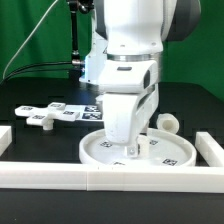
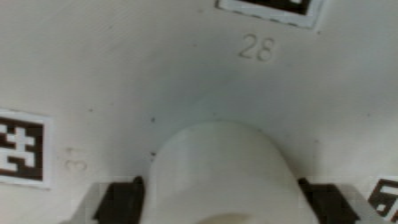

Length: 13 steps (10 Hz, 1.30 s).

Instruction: Assemble round table

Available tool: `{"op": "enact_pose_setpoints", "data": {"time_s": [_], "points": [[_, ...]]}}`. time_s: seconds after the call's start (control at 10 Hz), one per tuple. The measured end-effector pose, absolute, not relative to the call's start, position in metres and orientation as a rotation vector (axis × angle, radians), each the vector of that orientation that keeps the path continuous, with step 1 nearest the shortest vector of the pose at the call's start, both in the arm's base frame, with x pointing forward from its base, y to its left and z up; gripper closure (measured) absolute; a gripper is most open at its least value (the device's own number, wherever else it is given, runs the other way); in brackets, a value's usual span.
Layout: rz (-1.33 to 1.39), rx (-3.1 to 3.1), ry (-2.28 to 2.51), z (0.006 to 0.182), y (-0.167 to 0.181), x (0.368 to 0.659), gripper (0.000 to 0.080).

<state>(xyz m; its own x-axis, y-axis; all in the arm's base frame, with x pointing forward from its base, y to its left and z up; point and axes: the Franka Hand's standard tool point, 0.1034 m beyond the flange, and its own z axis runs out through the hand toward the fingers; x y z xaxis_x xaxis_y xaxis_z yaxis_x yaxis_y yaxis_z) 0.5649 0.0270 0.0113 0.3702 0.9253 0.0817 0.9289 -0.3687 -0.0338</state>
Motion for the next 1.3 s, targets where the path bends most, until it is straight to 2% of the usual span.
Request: {"op": "enact_pose_setpoints", "data": {"time_s": [0.6, 0.7, 0.8, 0.9, 1.3], "points": [[-0.066, -2.546, -1.704, 0.012, 0.030, 0.564, 0.0385], [-0.066, -2.546, -1.703, 0.012, 0.029, 0.564, 0.0208], [-0.066, -2.546, -1.703, 0.012, 0.029, 0.564, 0.0208], [-0.066, -2.550, -1.700, 0.013, 0.029, 0.563, 0.0162], [-0.063, -2.682, -1.552, 0.047, 0.036, 0.541, 0.0151]]}}
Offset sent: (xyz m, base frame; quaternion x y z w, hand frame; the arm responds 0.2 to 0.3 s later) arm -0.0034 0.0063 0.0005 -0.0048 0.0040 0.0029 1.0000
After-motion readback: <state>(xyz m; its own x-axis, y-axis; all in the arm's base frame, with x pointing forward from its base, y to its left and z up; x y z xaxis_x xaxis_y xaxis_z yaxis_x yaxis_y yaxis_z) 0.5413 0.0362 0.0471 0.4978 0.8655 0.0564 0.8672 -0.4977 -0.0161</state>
